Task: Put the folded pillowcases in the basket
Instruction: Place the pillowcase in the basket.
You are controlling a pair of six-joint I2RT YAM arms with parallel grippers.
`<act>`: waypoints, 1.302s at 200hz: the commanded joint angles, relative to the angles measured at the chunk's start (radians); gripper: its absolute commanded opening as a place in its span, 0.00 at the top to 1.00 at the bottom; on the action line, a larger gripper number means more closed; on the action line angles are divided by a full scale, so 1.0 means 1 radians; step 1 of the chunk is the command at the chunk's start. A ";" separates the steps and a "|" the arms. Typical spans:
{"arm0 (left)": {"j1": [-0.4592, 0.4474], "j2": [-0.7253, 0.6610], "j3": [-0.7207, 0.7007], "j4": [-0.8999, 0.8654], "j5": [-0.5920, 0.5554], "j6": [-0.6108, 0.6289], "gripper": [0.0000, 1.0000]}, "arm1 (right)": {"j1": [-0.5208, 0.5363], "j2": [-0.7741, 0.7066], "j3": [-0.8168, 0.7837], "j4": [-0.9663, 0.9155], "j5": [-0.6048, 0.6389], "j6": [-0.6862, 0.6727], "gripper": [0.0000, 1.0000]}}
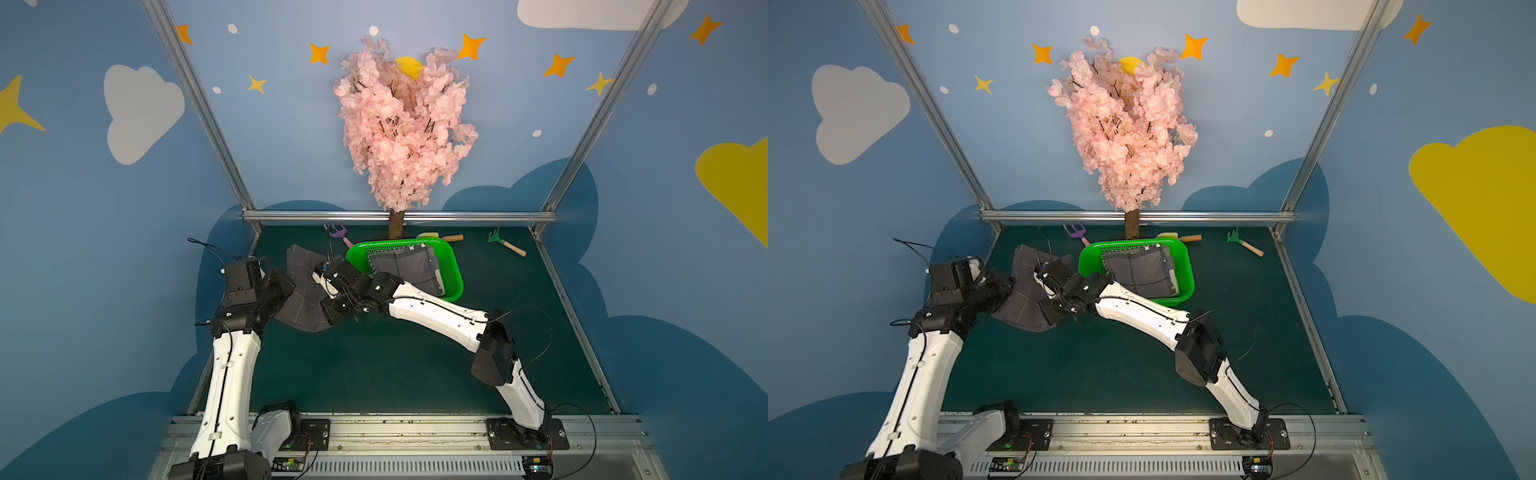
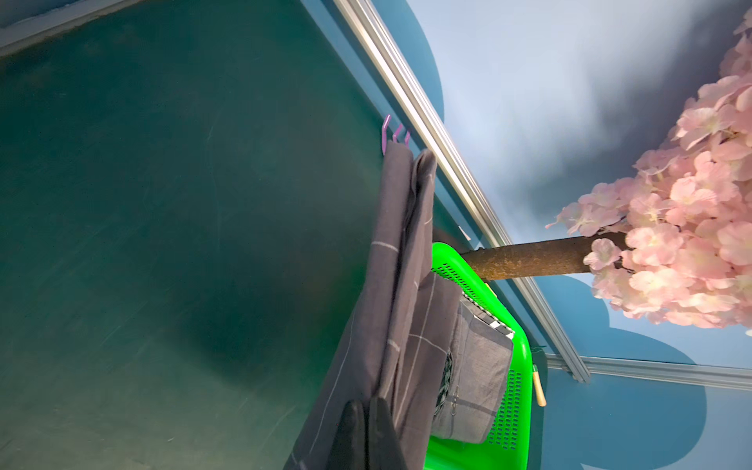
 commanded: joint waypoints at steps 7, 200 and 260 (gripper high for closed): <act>-0.080 0.050 0.033 0.121 0.042 -0.031 0.97 | -0.033 -0.103 -0.008 -0.013 0.081 -0.043 1.00; -0.502 0.666 0.356 0.367 -0.119 -0.076 0.97 | -0.360 -0.409 -0.432 0.023 0.200 0.037 1.00; -0.548 0.799 0.420 0.382 -0.133 -0.082 0.97 | -0.488 -0.420 -0.531 0.023 0.118 0.084 1.00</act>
